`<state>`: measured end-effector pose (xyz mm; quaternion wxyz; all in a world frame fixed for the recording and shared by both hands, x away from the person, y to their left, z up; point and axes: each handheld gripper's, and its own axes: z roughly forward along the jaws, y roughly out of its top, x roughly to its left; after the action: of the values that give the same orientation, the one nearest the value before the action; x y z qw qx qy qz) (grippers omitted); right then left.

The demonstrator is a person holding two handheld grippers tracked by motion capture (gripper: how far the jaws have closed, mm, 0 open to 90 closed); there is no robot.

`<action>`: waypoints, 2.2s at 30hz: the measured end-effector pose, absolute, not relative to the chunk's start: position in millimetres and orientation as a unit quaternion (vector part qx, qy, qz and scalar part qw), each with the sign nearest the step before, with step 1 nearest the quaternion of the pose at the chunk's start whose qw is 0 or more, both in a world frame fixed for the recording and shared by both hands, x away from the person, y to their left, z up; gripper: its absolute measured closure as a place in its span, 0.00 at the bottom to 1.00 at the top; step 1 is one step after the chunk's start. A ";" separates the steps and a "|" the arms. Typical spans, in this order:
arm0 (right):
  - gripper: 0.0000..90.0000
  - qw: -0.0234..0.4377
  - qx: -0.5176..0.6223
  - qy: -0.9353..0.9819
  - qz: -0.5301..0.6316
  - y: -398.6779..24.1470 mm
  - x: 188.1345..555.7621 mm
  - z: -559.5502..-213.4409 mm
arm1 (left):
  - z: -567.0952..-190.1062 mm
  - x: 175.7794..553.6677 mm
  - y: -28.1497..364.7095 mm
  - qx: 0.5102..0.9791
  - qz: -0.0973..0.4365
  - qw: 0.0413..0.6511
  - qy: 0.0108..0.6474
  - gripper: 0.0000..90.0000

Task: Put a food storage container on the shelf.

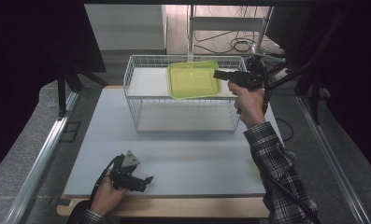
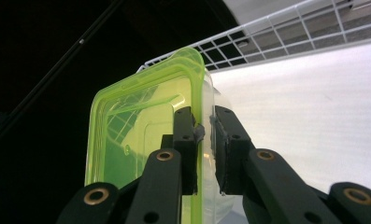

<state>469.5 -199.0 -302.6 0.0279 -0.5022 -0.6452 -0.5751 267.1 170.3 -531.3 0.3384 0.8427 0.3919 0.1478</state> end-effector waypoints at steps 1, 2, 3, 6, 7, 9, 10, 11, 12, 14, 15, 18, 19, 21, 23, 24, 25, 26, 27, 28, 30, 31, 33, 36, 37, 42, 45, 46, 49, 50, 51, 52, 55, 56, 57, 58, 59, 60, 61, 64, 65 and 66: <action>0.89 0.027 -0.504 -0.643 -0.576 -197.5 470.8 -302.0 | -531.3 267.0 170.3 0.843 0.148 0.338 0.392 0.03; 0.89 0.025 -0.505 -0.644 -0.575 -196.2 472.3 -301.6 | -531.3 267.1 170.3 0.843 0.148 0.338 0.392 0.03; 0.89 0.023 -0.505 -0.644 -0.574 -194.8 473.7 -301.0 | -531.3 267.1 170.4 0.843 0.148 0.338 0.392 0.03; 0.89 0.018 -0.508 -0.644 -0.572 -190.0 478.2 -300.4 | -531.2 267.1 170.6 0.843 0.148 0.337 0.391 0.03; 0.89 0.017 -0.509 -0.643 -0.572 -188.2 479.8 -300.5 | -531.2 267.1 170.6 0.843 0.148 0.337 0.391 0.03; 0.89 0.015 -0.511 -0.642 -0.571 -185.1 482.7 -300.6 | -531.2 267.1 170.9 0.843 0.148 0.337 0.391 0.03; 0.89 0.013 -0.514 -0.641 -0.570 -183.3 484.1 -300.9 | -531.3 267.1 171.0 0.843 0.148 0.338 0.391 0.03; 0.89 0.010 -0.514 -0.642 -0.569 -181.9 485.5 -301.3 | -531.3 267.1 171.0 0.843 0.148 0.338 0.391 0.03; 0.89 0.009 -0.514 -0.644 -0.567 -180.4 486.7 -301.6 | -531.4 267.2 171.2 0.843 0.148 0.337 0.391 0.03; 0.89 0.006 -0.515 -0.644 -0.566 -178.6 487.9 -302.1 | -531.5 267.2 171.3 0.844 0.148 0.337 0.391 0.03; 0.89 0.001 -0.517 -0.646 -0.562 -175.4 489.9 -303.3 | -531.6 267.1 171.3 0.844 0.148 0.336 0.391 0.03; 0.89 0.000 -0.520 -0.643 -0.562 -172.7 492.3 -305.3 | -531.6 267.1 171.4 0.844 0.148 0.336 0.390 0.03; 0.89 -0.001 -0.521 -0.644 -0.560 -172.2 493.1 -305.9 | -531.6 267.1 171.4 0.844 0.148 0.336 0.390 0.03; 0.89 -0.005 -0.521 -0.645 -0.559 -171.3 494.4 -307.1 | -531.7 267.1 171.4 0.844 0.148 0.336 0.390 0.03; 0.89 -0.008 -0.524 -0.644 -0.558 -170.9 495.6 -308.0 | -531.8 267.3 171.5 0.845 0.148 0.335 0.389 0.03; 0.89 -0.008 -0.524 -0.644 -0.558 -170.9 495.6 -308.0 | -531.8 267.3 171.5 0.845 0.148 0.335 0.389 0.03; 0.89 -0.011 -0.526 -0.643 -0.556 -170.7 496.7 -309.1 | -532.0 267.2 171.3 0.845 0.149 0.334 0.389 0.03; 0.89 -0.012 -0.527 -0.642 -0.557 -170.4 497.1 -309.3 | -532.1 267.1 171.2 0.846 0.149 0.334 0.389 0.03; 0.89 -0.012 -0.527 -0.642 -0.557 -170.4 497.1 -309.3 | -532.1 267.1 171.2 0.846 0.149 0.334 0.389 0.03; 0.89 -0.016 -0.527 -0.643 -0.555 -170.3 497.8 -310.5 | -532.1 267.1 171.1 0.846 0.149 0.334 0.388 0.03; 0.89 -0.016 -0.529 -0.643 -0.554 -169.8 498.2 -311.9 | -532.2 267.1 171.0 0.846 0.149 0.333 0.388 0.03; 0.89 -0.016 -0.529 -0.643 -0.554 -169.5 498.4 -312.6 | -532.2 267.1 170.9 0.847 0.149 0.333 0.387 0.03; 0.88 -0.020 -0.527 -0.645 -0.553 -169.1 498.5 -313.3 | -532.2 267.0 170.8 0.847 0.149 0.332 0.387 0.03; 0.88 -0.026 -0.525 -0.650 -0.549 -168.3 497.9 -313.4 | -532.5 267.0 170.7 0.848 0.150 0.331 0.386 0.03; 0.88 -0.029 -0.525 -0.651 -0.548 -168.0 497.7 -313.6 | -532.5 267.0 170.7 0.848 0.150 0.331 0.386 0.03; 0.86 -0.038 -0.526 -0.658 -0.538 -167.6 497.5 -314.6 | -532.7 267.0 170.4 0.849 0.150 0.330 0.384 0.03; 0.85 -0.036 -0.528 -0.658 -0.535 -168.1 499.3 -316.2 | -532.9 266.9 170.1 0.849 0.150 0.329 0.384 0.03; 0.85 -0.039 -0.529 -0.660 -0.533 -167.8 499.7 -316.3 | -532.9 266.9 170.0 0.849 0.150 0.329 0.384 0.03; 0.83 -0.045 -0.528 -0.664 -0.528 -166.9 501.3 -316.3 | -533.1 267.0 170.1 0.850 0.150 0.328 0.383 0.03; 0.83 -0.045 -0.528 -0.664 -0.528 -166.9 501.3 -316.3 | -533.1 267.0 170.1 0.850 0.150 0.328 0.383 0.03; 0.81 -0.050 -0.527 -0.669 -0.522 -166.4 502.5 -316.8 | -533.1 267.0 170.0 0.851 0.150 0.328 0.383 0.03; 0.80 -0.053 -0.527 -0.671 -0.519 -165.9 503.0 -317.0 | -533.2 266.9 169.8 0.851 0.150 0.328 0.382 0.03; 0.77 -0.064 -0.525 -0.680 -0.508 -164.5 504.6 -318.0 | -533.5 267.0 169.7 0.851 0.151 0.327 0.382 0.03; 0.76 -0.066 -0.525 -0.683 -0.503 -163.6 506.6 -319.6 | -533.6 267.0 169.6 0.852 0.152 0.326 0.381 0.03; 0.75 -0.062 -0.525 -0.683 -0.505 -164.1 507.8 -320.5 | -533.6 267.0 169.6 0.852 0.152 0.326 0.381 0.03; 0.73 -0.060 -0.523 -0.684 -0.504 -164.2 509.0 -321.2 | -533.7 267.0 169.6 0.852 0.152 0.326 0.381 0.03; 0.72 -0.059 -0.523 -0.687 -0.502 -164.1 510.1 -321.9 | -533.8 266.9 169.5 0.852 0.151 0.326 0.381 0.03; 0.70 -0.057 -0.519 -0.690 -0.502 -164.7 510.8 -322.1 | -533.9 266.9 169.5 0.852 0.151 0.326 0.380 0.03; 0.65 -0.065 -0.519 -0.692 -0.498 -164.3 511.2 -321.8 | -534.1 267.0 169.4 0.853 0.151 0.325 0.380 0.03; 0.56 -0.082 -0.519 -0.700 -0.484 -164.0 511.7 -320.5 | -534.1 266.8 169.1 0.853 0.152 0.324 0.379 0.03; 0.54 -0.086 -0.519 -0.700 -0.482 -163.9 511.6 -320.4 | -534.0 266.8 169.2 0.853 0.152 0.324 0.379 0.03; 0.51 -0.088 -0.520 -0.700 -0.482 -163.7 511.4 -320.6 | -534.0 266.9 169.3 0.853 0.152 0.324 0.380 0.03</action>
<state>511.4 -163.7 -320.6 -0.0884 -0.5198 -0.6998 -0.4820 266.9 169.3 -534.0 0.3242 0.8529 0.3799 0.1518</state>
